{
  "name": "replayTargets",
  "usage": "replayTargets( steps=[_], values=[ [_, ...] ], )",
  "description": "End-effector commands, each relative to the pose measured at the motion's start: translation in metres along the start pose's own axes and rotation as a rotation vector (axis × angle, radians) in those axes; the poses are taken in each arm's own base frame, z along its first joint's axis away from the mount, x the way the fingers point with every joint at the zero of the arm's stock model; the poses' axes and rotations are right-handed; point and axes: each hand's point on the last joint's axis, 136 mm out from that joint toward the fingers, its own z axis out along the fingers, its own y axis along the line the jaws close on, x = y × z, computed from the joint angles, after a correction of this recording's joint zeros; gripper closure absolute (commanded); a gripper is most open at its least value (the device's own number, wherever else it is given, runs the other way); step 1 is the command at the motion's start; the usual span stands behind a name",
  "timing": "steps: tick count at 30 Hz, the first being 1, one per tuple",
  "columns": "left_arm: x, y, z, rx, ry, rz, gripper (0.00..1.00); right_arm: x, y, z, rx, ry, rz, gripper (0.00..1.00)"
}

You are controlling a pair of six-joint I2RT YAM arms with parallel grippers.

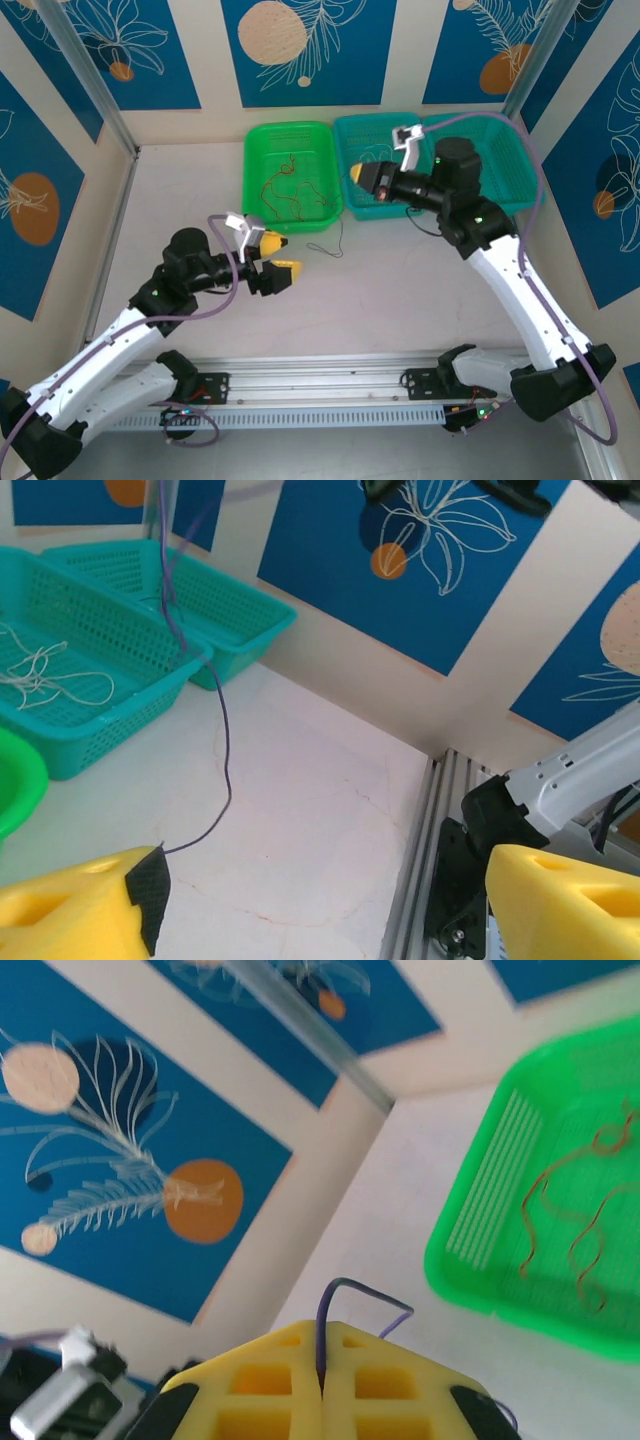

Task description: Untangle the cables

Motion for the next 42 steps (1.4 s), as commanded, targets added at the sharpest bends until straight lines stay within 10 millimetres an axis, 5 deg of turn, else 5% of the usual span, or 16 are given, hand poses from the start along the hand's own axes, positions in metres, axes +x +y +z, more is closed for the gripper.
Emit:
replayTargets(
  steps=[1,9,16,23,27,38,39,42],
  values=[
    [-0.009,-0.019,-0.001,0.068,-0.034,0.081,0.16,-0.045,0.009,-0.032,0.056,-0.141,-0.074,1.0],
    [0.0,-0.016,0.005,0.043,-0.003,0.11,0.12,-0.147,-0.02,-0.084,0.214,-0.431,-0.083,1.0],
    [0.011,-0.002,0.007,-0.024,0.029,0.105,0.1,-0.219,-0.105,-0.127,0.392,-0.65,0.064,1.0],
    [0.021,0.008,0.009,-0.059,0.041,0.1,0.07,-0.254,-0.19,-0.162,0.497,-0.747,0.222,1.0],
    [0.025,0.015,0.012,-0.081,0.049,0.101,0.06,-0.241,-0.239,-0.154,0.556,-0.706,0.307,1.0],
    [0.048,0.051,0.014,-0.267,0.176,-0.006,0.01,-0.145,-0.392,-0.087,0.657,-0.425,0.529,1.0],
    [0.05,0.054,0.012,-0.282,0.179,-0.011,0.0,-0.14,-0.401,-0.08,0.648,-0.392,0.546,0.96],
    [0.057,0.064,0.007,-0.347,0.185,-0.028,0.0,-0.128,-0.421,-0.064,0.643,-0.28,0.604,0.62]
  ],
)
